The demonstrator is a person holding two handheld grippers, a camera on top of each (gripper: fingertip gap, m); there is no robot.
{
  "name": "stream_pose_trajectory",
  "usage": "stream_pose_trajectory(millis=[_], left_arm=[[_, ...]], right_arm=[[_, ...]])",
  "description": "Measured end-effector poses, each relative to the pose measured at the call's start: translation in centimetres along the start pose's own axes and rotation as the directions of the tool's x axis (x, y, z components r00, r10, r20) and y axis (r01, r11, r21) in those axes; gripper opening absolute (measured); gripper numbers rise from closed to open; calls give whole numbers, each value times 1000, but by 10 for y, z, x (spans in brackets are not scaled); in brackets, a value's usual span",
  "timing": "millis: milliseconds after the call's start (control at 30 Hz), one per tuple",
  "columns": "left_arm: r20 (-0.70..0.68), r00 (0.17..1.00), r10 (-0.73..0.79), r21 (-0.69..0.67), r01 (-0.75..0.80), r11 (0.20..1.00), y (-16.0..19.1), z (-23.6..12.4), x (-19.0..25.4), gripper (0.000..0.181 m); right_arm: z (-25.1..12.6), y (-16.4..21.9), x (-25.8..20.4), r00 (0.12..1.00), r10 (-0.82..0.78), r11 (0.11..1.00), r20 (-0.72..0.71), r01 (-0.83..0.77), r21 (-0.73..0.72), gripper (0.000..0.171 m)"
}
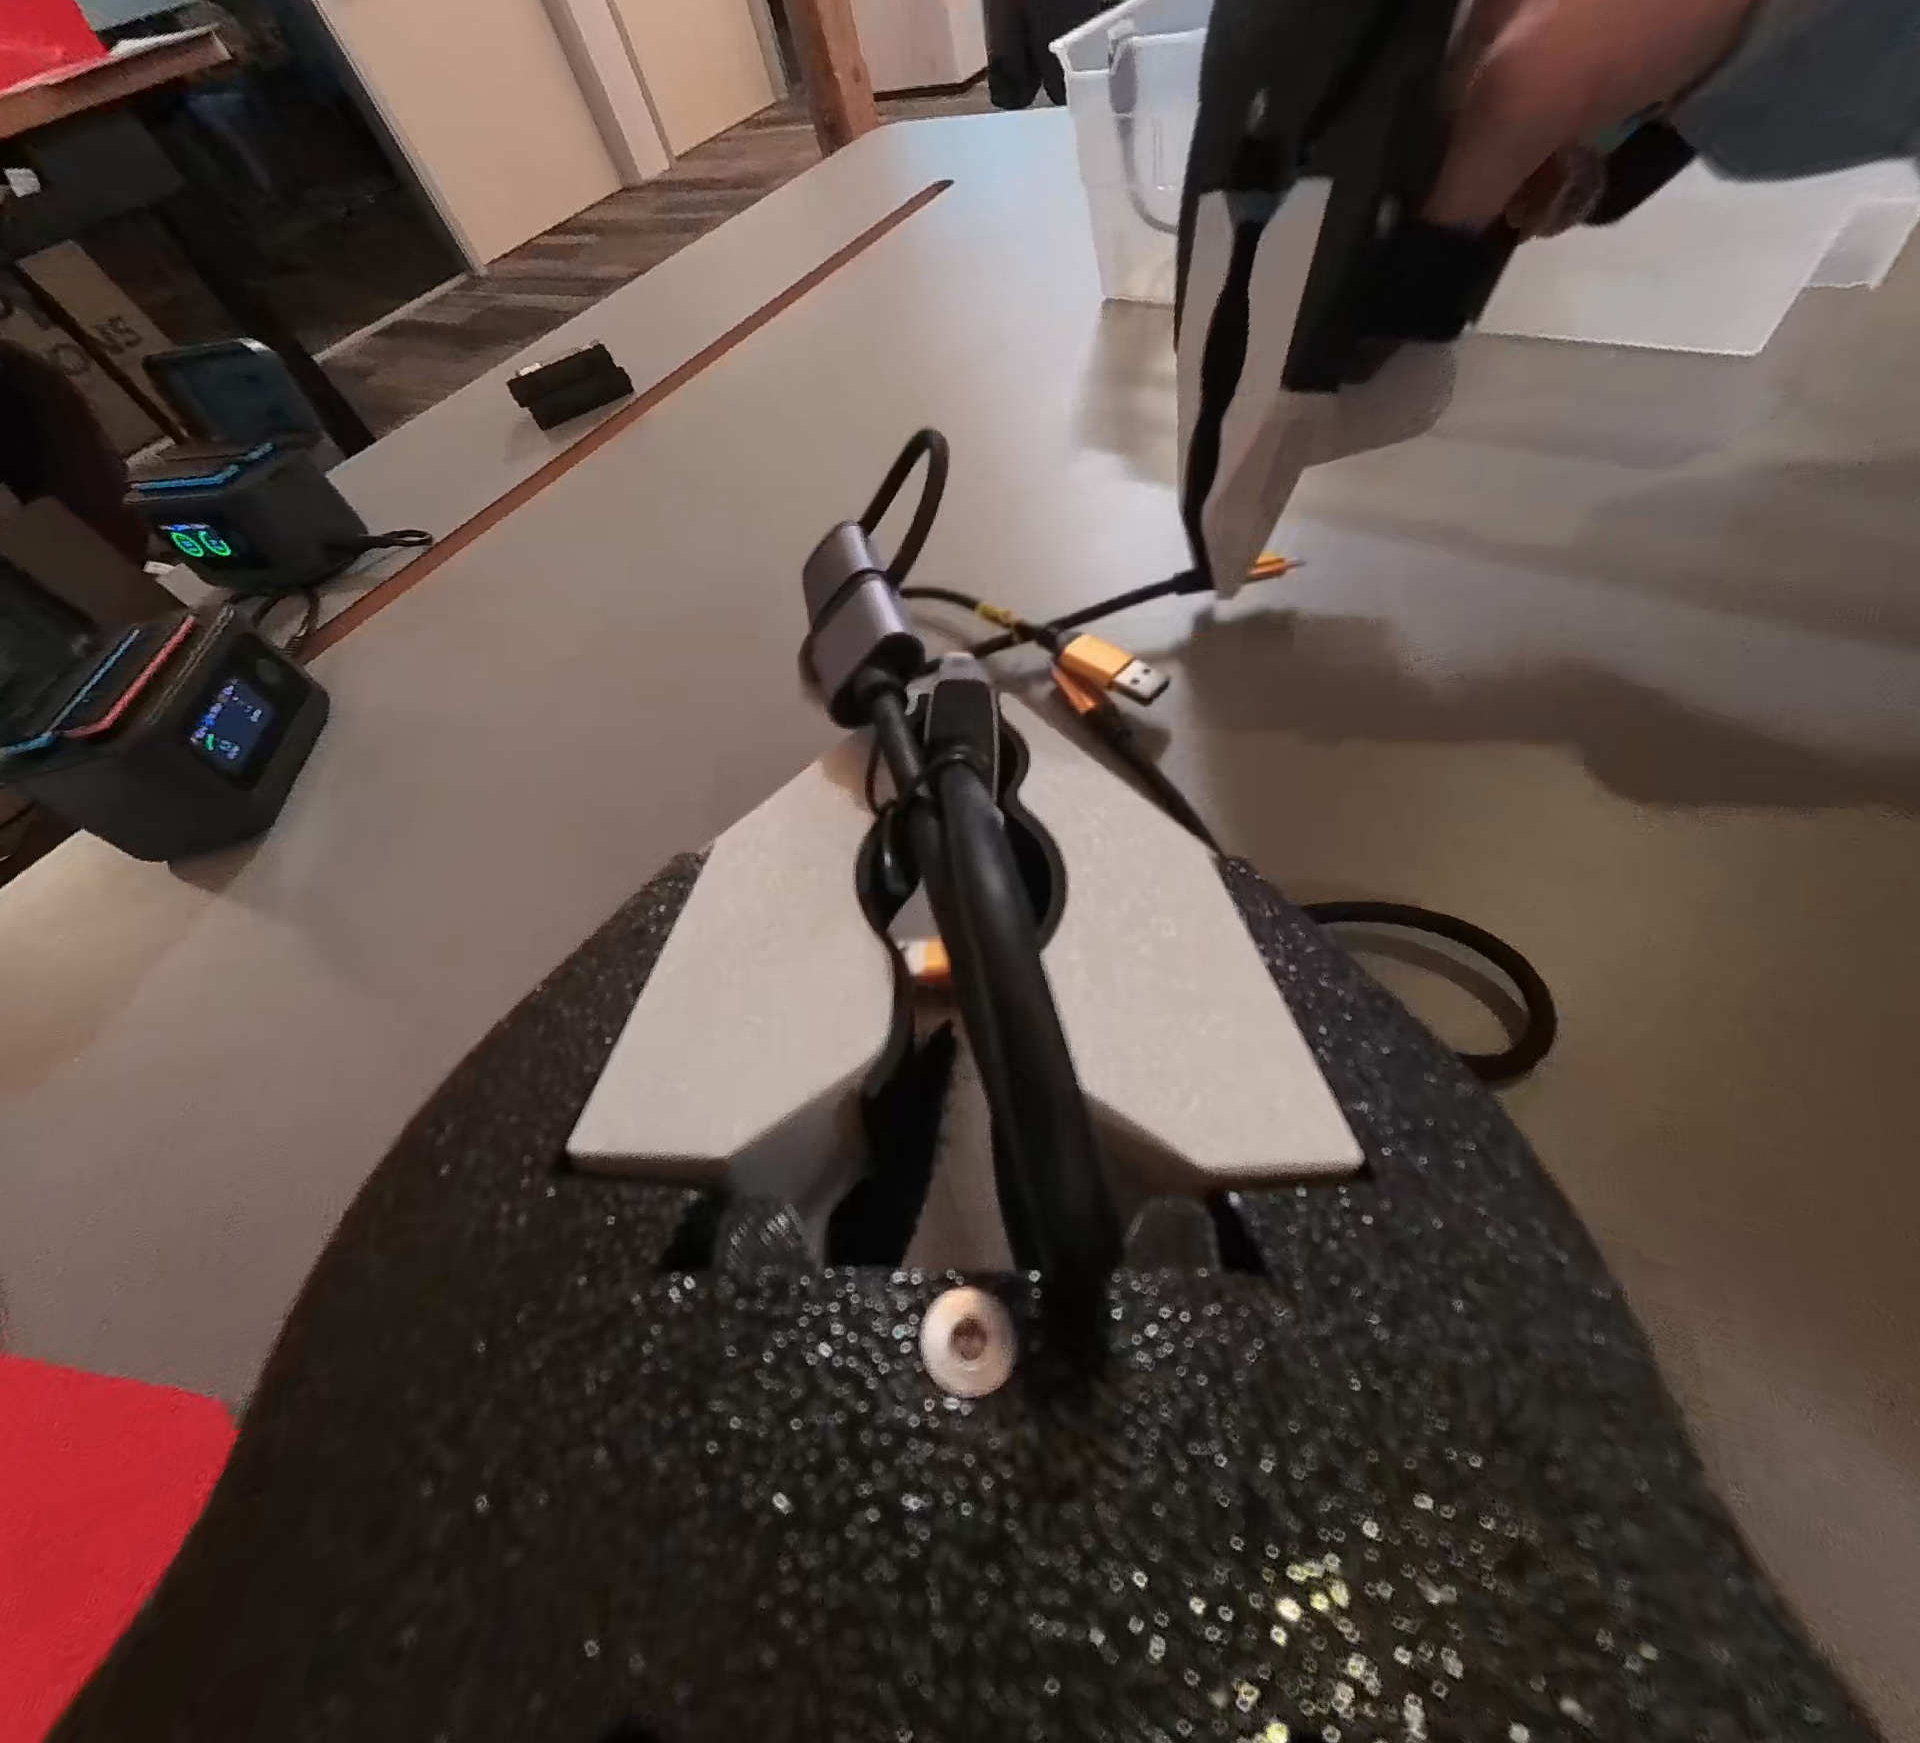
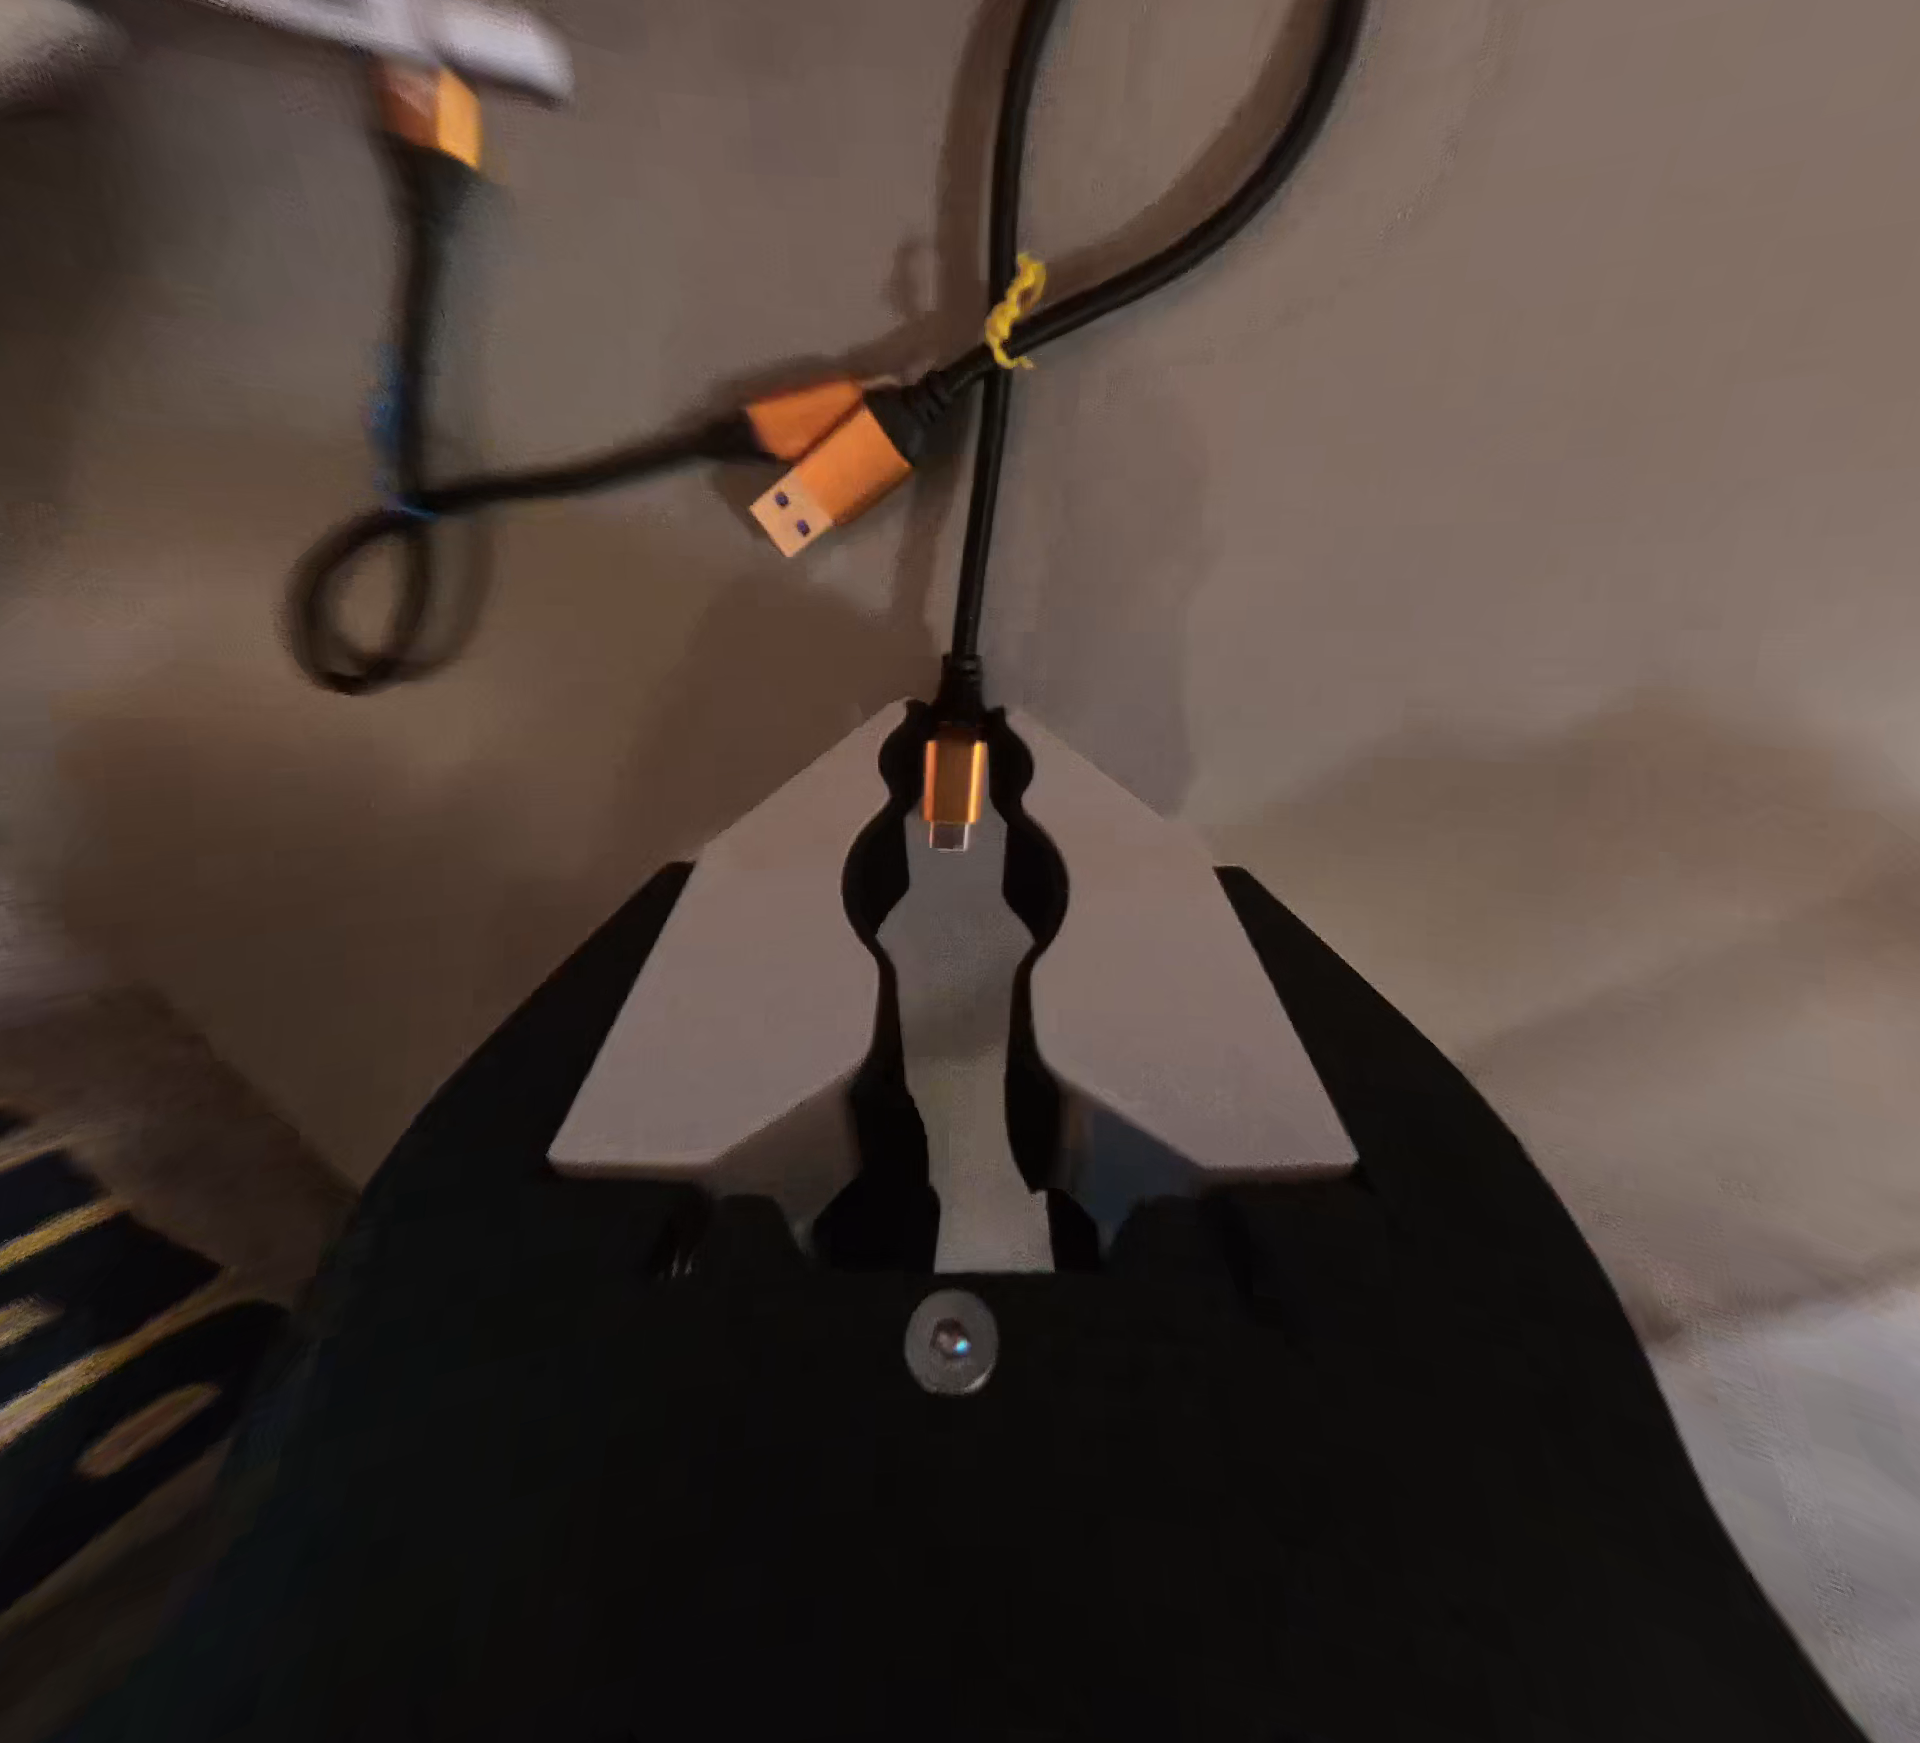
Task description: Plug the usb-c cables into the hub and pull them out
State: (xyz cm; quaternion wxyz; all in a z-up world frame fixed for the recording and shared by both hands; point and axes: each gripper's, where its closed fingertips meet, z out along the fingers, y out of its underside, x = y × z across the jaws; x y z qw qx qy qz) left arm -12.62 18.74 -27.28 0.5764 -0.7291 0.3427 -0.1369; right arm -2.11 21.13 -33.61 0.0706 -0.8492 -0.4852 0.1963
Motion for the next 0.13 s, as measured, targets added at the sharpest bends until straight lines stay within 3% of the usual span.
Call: stream_pose_trajectory(millis=[33,133], left_arm=[[-8,1000,-6,-8,6,1000,1,1,1,8],[-35,999,-40,-49,38,998,8,3,3,7]], right_arm=[[-2,-8,-9,996,31,997,88,-38,73,11],[-9,-28,-24,953,101,949,287,-178,259,11]])
